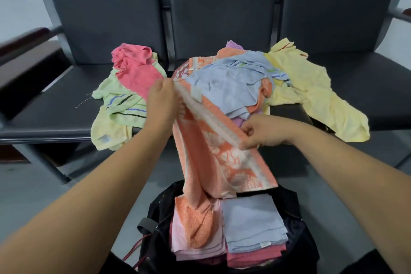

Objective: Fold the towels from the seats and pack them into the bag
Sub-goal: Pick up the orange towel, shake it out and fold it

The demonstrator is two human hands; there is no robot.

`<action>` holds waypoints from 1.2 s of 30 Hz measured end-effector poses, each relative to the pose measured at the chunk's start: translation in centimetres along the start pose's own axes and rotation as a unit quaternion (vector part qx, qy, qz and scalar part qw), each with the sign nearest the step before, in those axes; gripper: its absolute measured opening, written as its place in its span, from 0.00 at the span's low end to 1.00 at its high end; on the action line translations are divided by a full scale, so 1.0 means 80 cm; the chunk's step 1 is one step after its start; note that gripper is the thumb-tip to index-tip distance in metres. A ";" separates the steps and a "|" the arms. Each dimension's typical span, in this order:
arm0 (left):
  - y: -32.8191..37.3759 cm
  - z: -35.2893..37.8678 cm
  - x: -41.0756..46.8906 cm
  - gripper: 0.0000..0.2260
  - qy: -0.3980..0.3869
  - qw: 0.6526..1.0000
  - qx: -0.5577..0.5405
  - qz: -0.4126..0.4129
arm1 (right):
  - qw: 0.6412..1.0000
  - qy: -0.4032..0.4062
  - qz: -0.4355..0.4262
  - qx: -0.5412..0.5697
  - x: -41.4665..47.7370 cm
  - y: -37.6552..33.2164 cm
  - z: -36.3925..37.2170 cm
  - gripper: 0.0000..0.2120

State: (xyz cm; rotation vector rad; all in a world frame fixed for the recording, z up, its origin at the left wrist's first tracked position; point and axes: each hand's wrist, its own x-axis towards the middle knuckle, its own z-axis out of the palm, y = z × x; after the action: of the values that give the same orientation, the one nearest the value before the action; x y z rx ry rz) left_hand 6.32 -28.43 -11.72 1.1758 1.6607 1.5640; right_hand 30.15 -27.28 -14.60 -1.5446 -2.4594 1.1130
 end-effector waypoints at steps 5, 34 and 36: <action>-0.029 -0.030 0.036 0.07 0.101 0.992 0.051 -0.052 | 0.995 -0.043 0.080 0.045 -0.004 0.047 -0.004 0.08; -0.007 -0.029 0.000 0.07 -0.420 0.892 -0.117 -0.116 | 0.886 0.223 -0.009 0.407 -0.017 -0.006 -0.023 0.06; -0.002 -0.025 -0.009 0.08 -0.454 0.882 -0.097 -0.086 | 0.886 0.227 -0.019 0.403 -0.018 -0.015 -0.021 0.07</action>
State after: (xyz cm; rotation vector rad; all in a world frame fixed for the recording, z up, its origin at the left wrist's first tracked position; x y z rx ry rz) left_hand 4.85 -29.98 -11.69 1.3124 0.9169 0.8071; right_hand 30.56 -27.85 -12.18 -1.2634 -1.4217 1.3221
